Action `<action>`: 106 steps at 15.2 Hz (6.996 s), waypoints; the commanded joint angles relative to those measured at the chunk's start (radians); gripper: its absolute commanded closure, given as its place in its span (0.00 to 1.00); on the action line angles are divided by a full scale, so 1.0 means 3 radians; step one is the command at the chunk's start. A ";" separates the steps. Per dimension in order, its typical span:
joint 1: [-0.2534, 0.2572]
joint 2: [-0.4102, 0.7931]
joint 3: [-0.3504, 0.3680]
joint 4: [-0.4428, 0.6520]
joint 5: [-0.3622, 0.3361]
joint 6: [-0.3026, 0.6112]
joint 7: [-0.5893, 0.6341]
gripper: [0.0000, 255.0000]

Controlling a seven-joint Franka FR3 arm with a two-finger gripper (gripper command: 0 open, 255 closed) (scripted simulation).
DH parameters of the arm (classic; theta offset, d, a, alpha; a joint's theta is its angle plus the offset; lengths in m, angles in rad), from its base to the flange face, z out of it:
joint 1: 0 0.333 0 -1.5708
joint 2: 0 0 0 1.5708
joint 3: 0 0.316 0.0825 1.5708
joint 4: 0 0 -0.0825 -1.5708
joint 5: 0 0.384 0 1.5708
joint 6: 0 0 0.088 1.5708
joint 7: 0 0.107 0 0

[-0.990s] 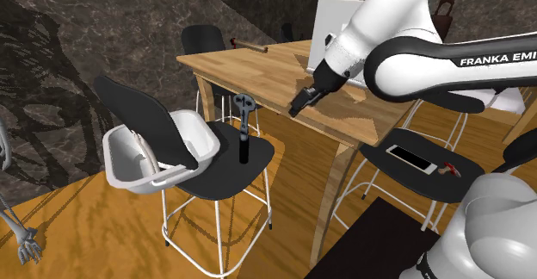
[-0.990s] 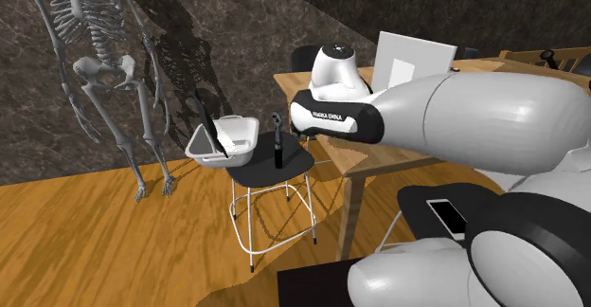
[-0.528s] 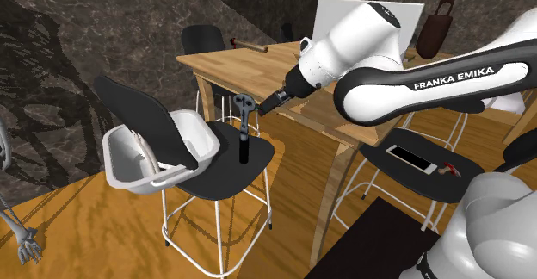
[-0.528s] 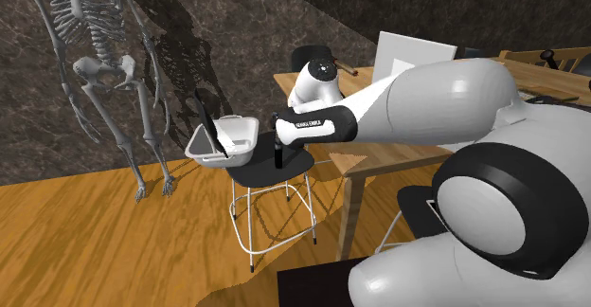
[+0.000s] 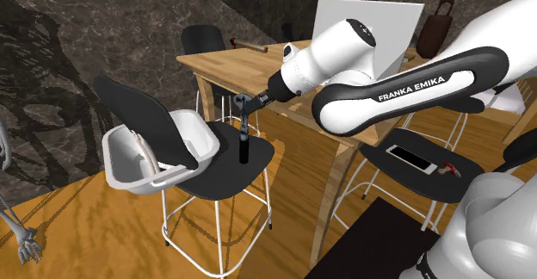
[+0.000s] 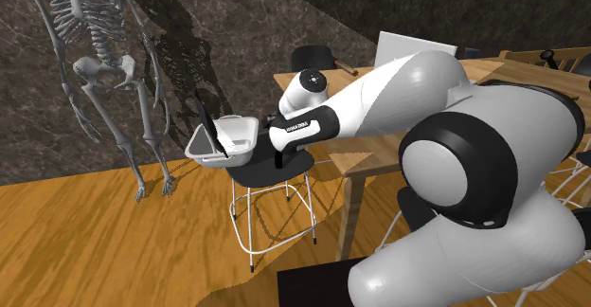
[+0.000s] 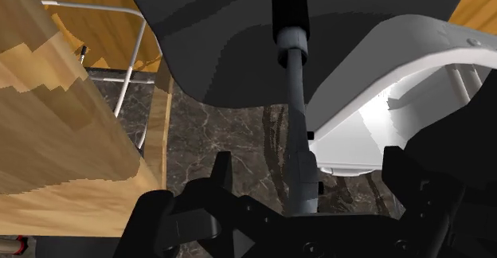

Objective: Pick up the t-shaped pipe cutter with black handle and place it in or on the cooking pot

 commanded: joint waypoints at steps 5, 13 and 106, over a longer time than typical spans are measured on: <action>-0.0058 0.0131 0.0054 0.0049 -0.0052 0.0087 0.0048 0.00; -0.0057 0.0131 0.0054 0.0049 -0.0052 0.0086 0.0048 1.00; 0.0427 0.1914 0.0532 0.3303 -0.1481 -0.1700 0.1496 1.00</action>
